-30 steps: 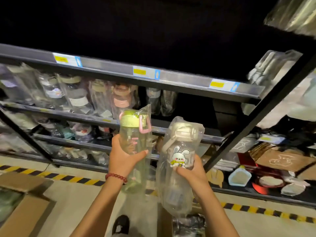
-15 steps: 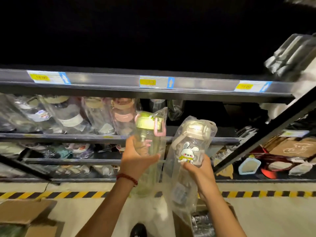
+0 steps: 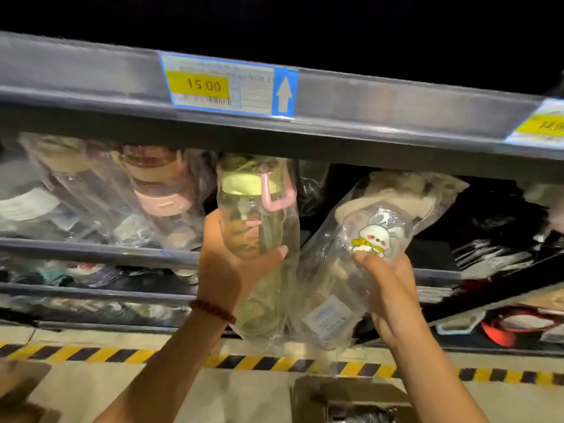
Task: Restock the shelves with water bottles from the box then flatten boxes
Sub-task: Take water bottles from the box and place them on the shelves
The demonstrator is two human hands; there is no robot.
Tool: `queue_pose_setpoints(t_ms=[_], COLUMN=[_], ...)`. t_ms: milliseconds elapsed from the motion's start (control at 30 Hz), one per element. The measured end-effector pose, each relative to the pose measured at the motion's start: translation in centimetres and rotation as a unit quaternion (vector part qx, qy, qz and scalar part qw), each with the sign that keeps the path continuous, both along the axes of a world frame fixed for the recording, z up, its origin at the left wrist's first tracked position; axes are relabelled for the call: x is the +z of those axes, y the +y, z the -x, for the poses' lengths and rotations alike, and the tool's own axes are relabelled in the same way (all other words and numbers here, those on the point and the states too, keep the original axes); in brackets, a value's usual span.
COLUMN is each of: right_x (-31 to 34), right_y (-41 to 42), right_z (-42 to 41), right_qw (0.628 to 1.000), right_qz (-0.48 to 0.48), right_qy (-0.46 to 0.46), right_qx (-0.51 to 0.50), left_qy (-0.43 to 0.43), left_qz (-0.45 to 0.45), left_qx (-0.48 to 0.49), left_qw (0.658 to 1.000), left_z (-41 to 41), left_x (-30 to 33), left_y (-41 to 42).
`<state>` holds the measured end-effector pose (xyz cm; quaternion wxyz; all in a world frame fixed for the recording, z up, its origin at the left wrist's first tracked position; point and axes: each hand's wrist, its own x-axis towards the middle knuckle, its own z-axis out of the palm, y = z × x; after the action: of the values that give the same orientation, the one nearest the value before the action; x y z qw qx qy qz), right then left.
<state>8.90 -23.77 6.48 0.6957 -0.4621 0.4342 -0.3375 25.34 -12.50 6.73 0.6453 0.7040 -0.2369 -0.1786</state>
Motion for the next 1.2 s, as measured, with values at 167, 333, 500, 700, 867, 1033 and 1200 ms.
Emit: queue_pose_setpoints(t_ms=[167,333,500,700,867,1033,1200], right_x=[-0.8,-0.5,-0.4,-0.9,-2.5,-3.5,-3.4], right_y=[-3.0,-5.3,-6.4,-5.8,-4.8,-3.6,-3.3], right_z=[0.8,-0.2,-1.6,-3.2,-4.5,-6.2,-7.2], right_qw=[0.993,0.981,0.973,0.967,0.971,0.974,0.970], right_qz=[-0.018,0.014,0.035,0.106,0.126,0.168,0.226], right_qy=[-0.107,-0.173,-0.189,-0.171,-0.153,-0.078,0.021], right_qx=[-0.047,-0.087,-0.125,-0.155,-0.133,-0.129,-0.083], left_qy=[0.047,0.052,0.019,-0.028,-0.074,-0.111,-0.101], left_qz=[0.074,0.102,0.128,0.127,0.075,0.053,0.047], left_qx=[0.057,0.112,0.153,0.171,0.149,0.126,0.114], left_qw=[0.995,0.987,0.980,0.977,0.983,0.984,0.987], left_z=[-0.6,-0.7,-1.0,-1.3,-1.8,-1.8,-2.5], left_x=[-0.2,0.2,0.4,-1.2,-3.0,-3.4,-4.1], left_y=[-1.9,-4.5,-6.3,-7.0,-6.8,-6.5,-6.4])
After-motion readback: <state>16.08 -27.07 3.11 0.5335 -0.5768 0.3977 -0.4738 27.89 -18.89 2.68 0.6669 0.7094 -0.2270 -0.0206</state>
